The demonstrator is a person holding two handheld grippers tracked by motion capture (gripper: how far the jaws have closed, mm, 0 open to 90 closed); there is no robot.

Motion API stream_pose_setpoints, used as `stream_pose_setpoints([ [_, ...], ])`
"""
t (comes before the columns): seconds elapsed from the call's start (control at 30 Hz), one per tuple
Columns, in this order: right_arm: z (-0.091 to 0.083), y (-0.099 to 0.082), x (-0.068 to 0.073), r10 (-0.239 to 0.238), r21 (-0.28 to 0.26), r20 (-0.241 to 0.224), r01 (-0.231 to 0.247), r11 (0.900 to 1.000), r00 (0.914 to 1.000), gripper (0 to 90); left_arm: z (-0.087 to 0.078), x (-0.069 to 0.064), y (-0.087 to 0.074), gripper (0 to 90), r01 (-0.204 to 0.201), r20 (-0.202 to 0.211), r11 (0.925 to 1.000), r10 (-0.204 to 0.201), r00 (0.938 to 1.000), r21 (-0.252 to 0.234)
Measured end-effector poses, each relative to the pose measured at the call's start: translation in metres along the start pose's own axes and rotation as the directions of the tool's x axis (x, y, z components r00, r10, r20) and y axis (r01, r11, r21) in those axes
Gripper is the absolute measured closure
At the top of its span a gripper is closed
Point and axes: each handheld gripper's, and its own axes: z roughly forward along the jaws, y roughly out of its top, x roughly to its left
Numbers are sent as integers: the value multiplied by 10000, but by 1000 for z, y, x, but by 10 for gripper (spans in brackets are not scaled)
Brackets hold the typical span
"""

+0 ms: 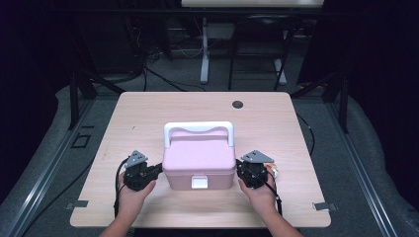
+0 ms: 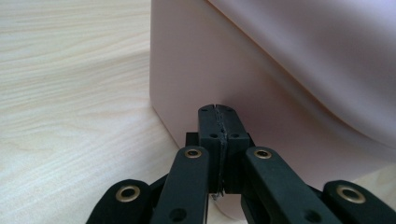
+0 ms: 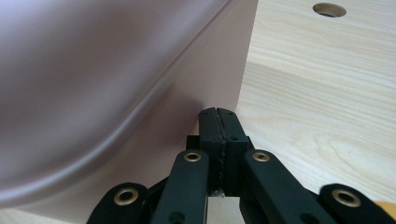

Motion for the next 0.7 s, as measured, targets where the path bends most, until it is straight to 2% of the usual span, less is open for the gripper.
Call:
stream_pose_setpoints([
  [0.07, -4, -1, 1, -225, 197, 103, 223, 9996, 9997, 900, -1, -4, 0, 899, -114, -76, 9999, 115, 9999, 84],
  [0.13, -6, -2, 2, -210, 311, 73, 208, 9993, 9998, 900, -2, -7, 0, 900, -149, -79, 9997, 150, 9999, 173],
  [0.33, -16, -8, 1, 159, 308, -74, -157, 9994, 9998, 900, -5, -14, -4, 900, -213, 44, 9996, 212, 9998, 173],
  [0.47, -24, -13, 4, -132, 366, -15, 133, 9992, 9999, 900, -9, -19, -7, 900, -296, 50, 9992, 295, 9996, 278],
  [0.6, -30, -16, 7, -224, 443, -28, 225, 9988, 9997, 900, -13, -23, -8, 900, -452, 92, 9981, 448, 9990, 413],
  [0.7, -32, -18, 8, -259, 395, -34, 260, 9989, 9997, 900, -15, -25, -11, 900, -387, 180, 9984, 380, 9991, 405],
])
